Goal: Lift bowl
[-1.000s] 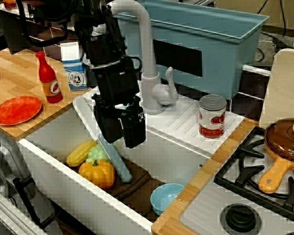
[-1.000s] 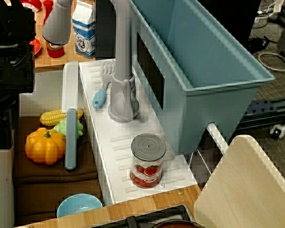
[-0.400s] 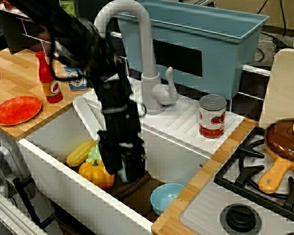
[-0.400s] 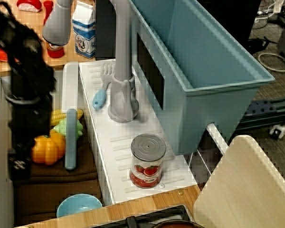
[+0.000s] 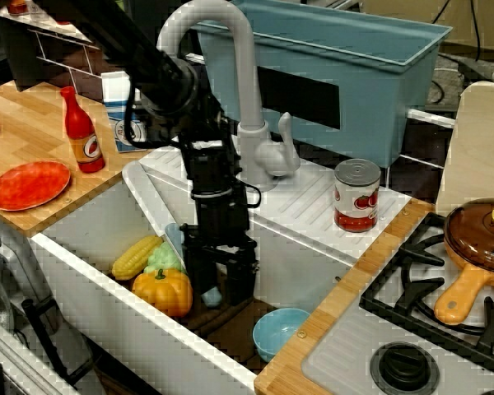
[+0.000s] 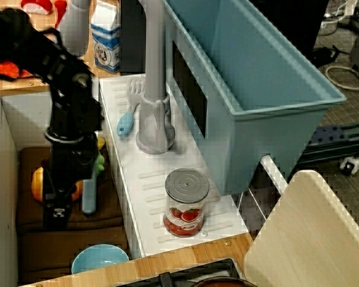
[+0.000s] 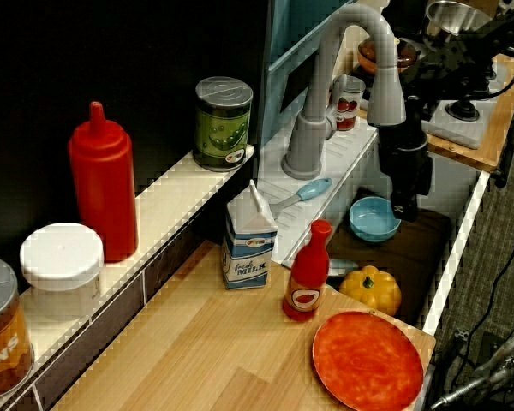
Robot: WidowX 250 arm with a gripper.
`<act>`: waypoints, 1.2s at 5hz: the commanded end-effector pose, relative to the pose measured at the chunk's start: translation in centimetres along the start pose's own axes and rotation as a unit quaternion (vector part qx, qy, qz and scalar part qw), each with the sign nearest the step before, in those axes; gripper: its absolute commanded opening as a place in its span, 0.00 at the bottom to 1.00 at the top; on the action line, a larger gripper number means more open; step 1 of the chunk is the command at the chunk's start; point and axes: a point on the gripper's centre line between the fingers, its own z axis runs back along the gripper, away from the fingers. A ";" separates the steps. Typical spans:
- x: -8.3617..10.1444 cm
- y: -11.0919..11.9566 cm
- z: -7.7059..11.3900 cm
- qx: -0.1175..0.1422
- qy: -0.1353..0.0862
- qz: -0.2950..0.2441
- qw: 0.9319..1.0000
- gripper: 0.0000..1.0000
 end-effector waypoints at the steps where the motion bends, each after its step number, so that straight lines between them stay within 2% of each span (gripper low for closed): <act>1: 2.5 0.2 -0.9 0.000 -0.048 0.030 0.998 1.00; 2: 2.1 -0.8 -3.0 0.025 -0.088 0.068 0.993 1.00; 3: 1.3 -1.5 -4.0 0.026 -0.113 0.071 0.991 1.00; 4: 0.3 -2.0 -4.5 0.006 -0.124 0.080 0.989 1.00; 5: 0.5 -2.2 -4.3 -0.003 -0.099 0.073 0.992 1.00; 6: 0.9 -2.4 -3.0 -0.020 -0.091 0.080 0.992 1.00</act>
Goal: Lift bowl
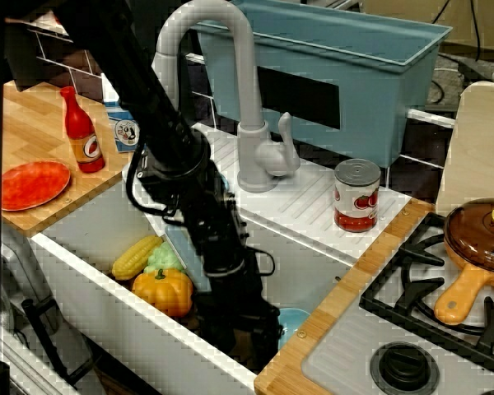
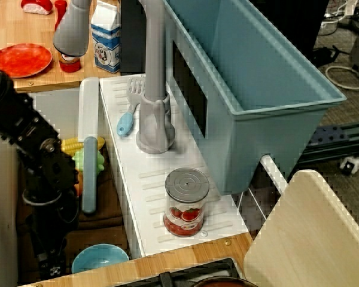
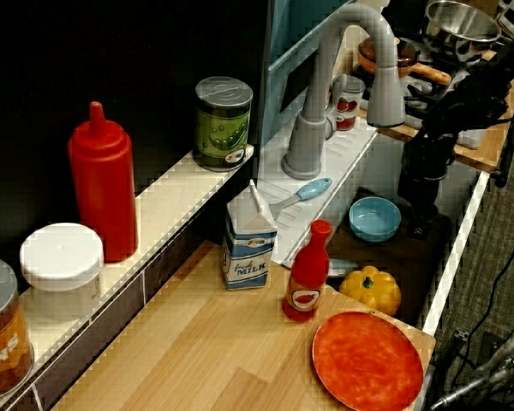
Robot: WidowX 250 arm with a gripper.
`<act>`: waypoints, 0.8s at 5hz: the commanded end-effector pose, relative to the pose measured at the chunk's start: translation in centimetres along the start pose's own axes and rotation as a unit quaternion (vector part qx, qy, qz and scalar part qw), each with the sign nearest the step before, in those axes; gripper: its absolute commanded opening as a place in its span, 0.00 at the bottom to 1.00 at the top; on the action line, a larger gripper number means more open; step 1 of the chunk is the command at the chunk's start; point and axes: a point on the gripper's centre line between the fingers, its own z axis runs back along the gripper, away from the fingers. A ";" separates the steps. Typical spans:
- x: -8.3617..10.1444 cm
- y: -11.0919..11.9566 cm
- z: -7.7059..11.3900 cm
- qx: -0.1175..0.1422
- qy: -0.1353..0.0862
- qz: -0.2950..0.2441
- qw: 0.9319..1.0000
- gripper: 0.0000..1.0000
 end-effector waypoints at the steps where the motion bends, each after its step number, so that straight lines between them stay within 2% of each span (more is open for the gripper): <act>1: 2.6 -0.5 4.0 -0.020 -0.019 0.004 1.000 1.00; 4: 4.6 0.5 3.8 -0.017 -0.042 0.013 0.999 1.00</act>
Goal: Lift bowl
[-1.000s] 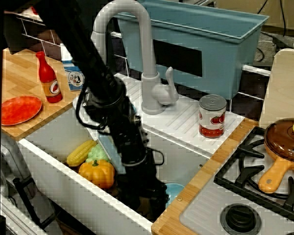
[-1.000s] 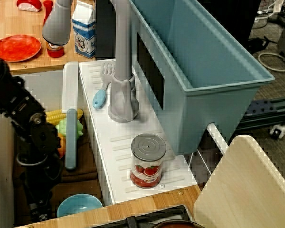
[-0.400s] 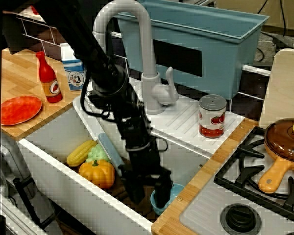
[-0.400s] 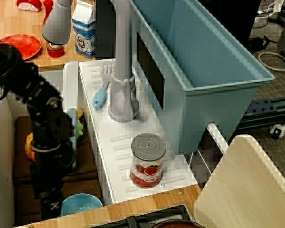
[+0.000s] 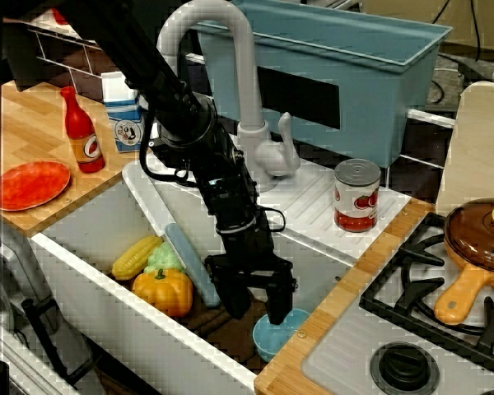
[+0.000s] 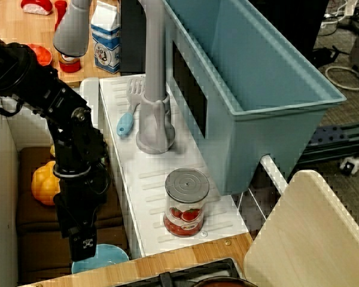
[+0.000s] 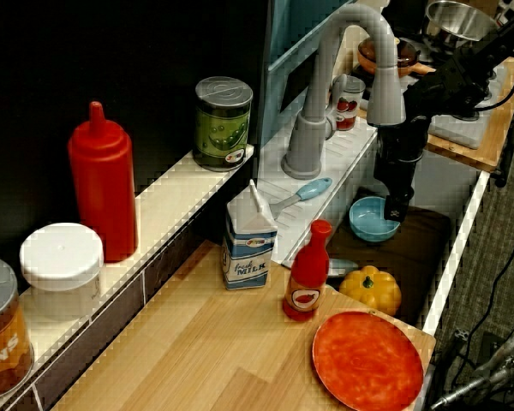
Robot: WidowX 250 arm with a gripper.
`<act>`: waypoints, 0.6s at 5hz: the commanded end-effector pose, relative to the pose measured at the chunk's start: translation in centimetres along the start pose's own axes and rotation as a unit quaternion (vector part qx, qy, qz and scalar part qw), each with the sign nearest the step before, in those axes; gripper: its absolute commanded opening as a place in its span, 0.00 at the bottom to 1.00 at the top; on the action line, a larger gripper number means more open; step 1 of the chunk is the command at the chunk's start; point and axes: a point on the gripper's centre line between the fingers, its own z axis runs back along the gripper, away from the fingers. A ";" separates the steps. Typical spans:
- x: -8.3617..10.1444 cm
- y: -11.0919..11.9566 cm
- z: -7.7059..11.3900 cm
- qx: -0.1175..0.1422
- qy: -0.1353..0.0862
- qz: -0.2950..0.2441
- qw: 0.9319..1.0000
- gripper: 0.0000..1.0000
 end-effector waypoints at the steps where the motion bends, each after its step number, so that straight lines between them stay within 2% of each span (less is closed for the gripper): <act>1: 1.5 1.0 1.1 0.017 -0.039 -0.008 0.999 1.00; 2: 1.5 1.5 0.7 0.019 -0.054 -0.005 0.998 1.00; 3: 1.5 1.8 0.4 0.017 -0.054 -0.003 0.998 1.00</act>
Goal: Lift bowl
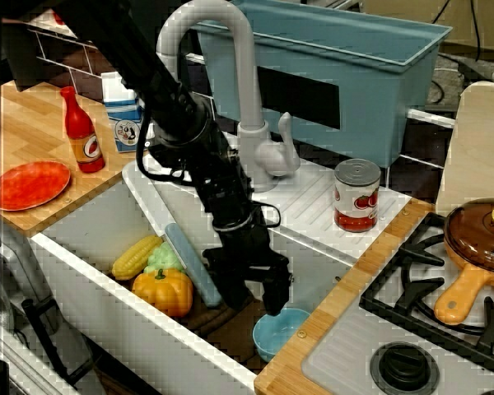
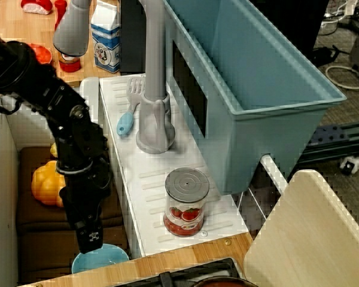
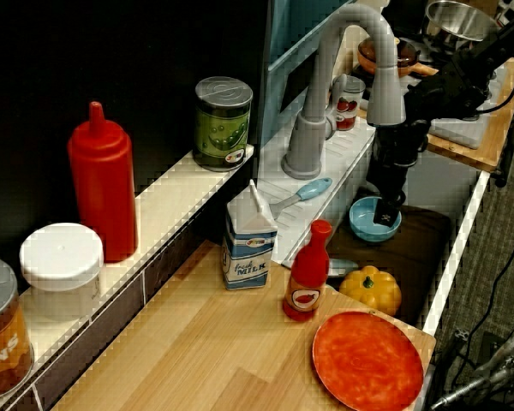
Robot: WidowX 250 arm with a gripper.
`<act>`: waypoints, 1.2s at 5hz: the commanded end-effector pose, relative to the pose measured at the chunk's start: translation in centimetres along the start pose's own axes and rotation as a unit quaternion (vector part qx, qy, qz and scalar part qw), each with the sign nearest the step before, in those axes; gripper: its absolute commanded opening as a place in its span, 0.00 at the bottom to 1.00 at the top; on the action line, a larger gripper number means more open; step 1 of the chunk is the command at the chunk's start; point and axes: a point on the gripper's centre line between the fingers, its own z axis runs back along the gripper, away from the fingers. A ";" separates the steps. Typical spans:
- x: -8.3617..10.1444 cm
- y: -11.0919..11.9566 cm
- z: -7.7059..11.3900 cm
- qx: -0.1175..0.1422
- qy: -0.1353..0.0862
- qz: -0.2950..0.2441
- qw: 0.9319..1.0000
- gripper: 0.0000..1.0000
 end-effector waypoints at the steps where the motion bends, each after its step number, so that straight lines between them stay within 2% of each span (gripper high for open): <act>1: 0.3 0.6 0.6 -0.005 -0.026 0.001 1.000 1.00; 2: 0.3 0.7 0.3 -0.016 -0.046 0.006 0.999 1.00; 3: 0.2 0.6 -0.2 -0.017 -0.057 0.007 0.998 1.00; 4: -0.1 0.6 -1.1 -0.019 -0.058 0.011 0.998 1.00; 6: -0.6 0.6 -3.7 -0.004 -0.039 0.001 0.999 1.00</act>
